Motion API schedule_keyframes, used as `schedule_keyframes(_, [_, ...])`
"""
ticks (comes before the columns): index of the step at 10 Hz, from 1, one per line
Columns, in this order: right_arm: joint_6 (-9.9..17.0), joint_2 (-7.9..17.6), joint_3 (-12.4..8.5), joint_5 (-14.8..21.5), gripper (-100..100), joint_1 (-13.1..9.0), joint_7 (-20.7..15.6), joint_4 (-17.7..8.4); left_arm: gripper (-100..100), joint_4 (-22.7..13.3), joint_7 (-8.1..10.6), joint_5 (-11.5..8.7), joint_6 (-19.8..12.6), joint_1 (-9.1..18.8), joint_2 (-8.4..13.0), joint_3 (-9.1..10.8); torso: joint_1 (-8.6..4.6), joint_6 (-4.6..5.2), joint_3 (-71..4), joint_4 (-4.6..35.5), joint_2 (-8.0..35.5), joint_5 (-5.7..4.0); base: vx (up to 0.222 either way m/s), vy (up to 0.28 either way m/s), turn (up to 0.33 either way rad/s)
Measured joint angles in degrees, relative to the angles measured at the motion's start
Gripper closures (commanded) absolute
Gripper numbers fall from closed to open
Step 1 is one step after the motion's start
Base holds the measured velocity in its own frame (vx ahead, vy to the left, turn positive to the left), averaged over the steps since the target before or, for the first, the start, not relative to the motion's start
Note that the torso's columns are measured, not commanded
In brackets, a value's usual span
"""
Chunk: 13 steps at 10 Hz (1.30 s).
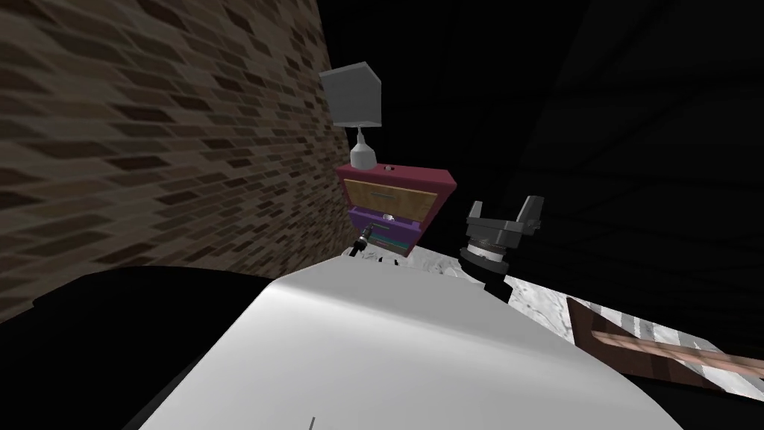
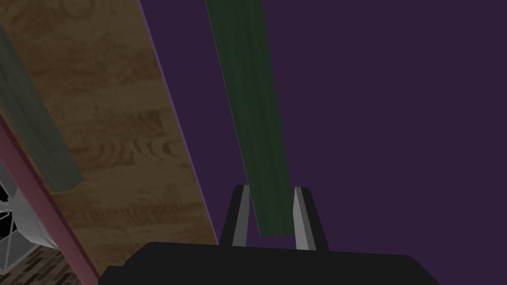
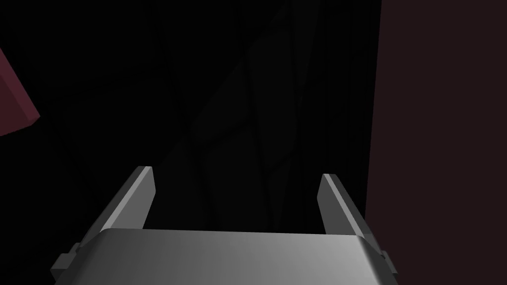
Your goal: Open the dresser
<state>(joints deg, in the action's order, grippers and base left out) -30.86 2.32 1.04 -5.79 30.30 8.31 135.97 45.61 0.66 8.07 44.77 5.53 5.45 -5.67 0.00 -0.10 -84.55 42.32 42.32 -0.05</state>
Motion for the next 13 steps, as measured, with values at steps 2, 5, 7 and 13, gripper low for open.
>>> schedule_keyframes(2, [0.0,0.0,0.0,0.0,0,0.0,0.0,0.0,100,0.7,-0.62,-0.8,-0.1,-0.8,-0.1,0.15,-0.04,0.19,0.0,0.0,-0.1,0.06,-0.054,0.048,-0.277])
schedule_keyframes(5, [0.0,0.0,0.0,0.0,0,0.0,0.0,0.0,100,4.9,-4.05,-4.8,-0.7,-4.8,-0.2,1.15,-0.02,0.15,0.1,-0.1,0.1,0.1,-0.129,0.072,-0.304])
schedule_keyframes(7, [0.0,0.0,0.0,0.0,0,0.0,0.0,0.0,-100,8.2,-6.66,-7.6,-1.6,-7.9,-0.5,1.85,-0.15,0.16,-0.1,-0.1,-0.1,0.04,-0.11,0.023,-0.145])
schedule_keyframes(13, [0.0,0.0,0.0,0.0,0,0.0,0.0,0.0,-100,10.9,-5.48,-7.8,-10.3,-1.6,0.4,2.72,0.01,0.1,0.0,0.0,0.0,0.06,-0.084,-0.011,0.025])
